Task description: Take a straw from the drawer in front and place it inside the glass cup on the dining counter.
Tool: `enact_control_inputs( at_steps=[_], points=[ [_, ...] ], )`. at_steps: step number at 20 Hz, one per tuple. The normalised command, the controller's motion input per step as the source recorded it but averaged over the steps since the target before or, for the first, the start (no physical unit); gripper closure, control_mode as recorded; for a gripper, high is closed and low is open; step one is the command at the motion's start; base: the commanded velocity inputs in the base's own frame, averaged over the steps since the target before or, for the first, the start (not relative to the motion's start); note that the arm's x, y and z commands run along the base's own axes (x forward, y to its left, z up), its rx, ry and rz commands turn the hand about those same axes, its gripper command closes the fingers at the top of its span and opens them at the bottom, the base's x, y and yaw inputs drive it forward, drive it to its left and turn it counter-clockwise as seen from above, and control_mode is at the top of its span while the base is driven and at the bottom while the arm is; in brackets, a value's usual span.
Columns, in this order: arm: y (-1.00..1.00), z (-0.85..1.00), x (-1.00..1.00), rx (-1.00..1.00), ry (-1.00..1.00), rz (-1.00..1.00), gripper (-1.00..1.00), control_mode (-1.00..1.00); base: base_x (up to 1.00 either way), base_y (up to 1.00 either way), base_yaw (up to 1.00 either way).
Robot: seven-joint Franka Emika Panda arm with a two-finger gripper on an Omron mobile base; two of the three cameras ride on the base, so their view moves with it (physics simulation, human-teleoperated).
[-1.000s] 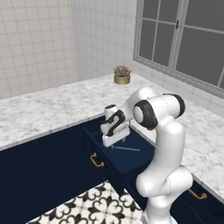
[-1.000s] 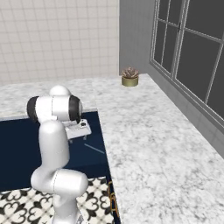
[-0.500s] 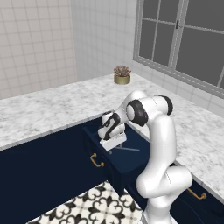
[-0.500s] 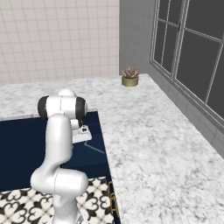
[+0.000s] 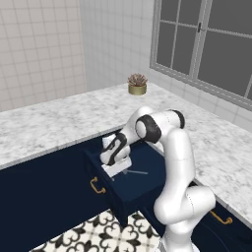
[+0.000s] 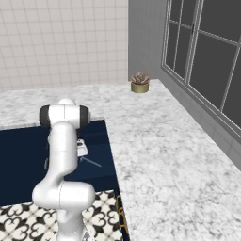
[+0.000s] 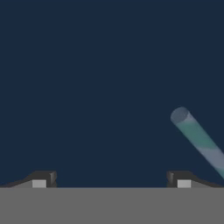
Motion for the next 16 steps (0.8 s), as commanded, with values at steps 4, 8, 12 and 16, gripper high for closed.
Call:
enact_control_inputs(
  at_steps=[4, 8, 12, 16],
  points=[
    [0.9, 0.17, -0.95, 0.0, -0.11, 0.03, -1.0, -1.0, 0.0, 0.0, 0.0],
    [0.03, 0.54, -0.35, 0.0, -0.19, 0.0, -1.0, -1.0, 0.0, 0.0, 0.0],
    [-0.36, 0.14, 0.3, 0.0, -0.08, 0.01, -1.0, -1.0, 0.0, 0.0, 0.0],
    [-0.23, 0.0, 0.58, 0.02, 0.0, 0.04, -1.0, -1.0, 0.0, 0.0, 0.0]
  ],
)
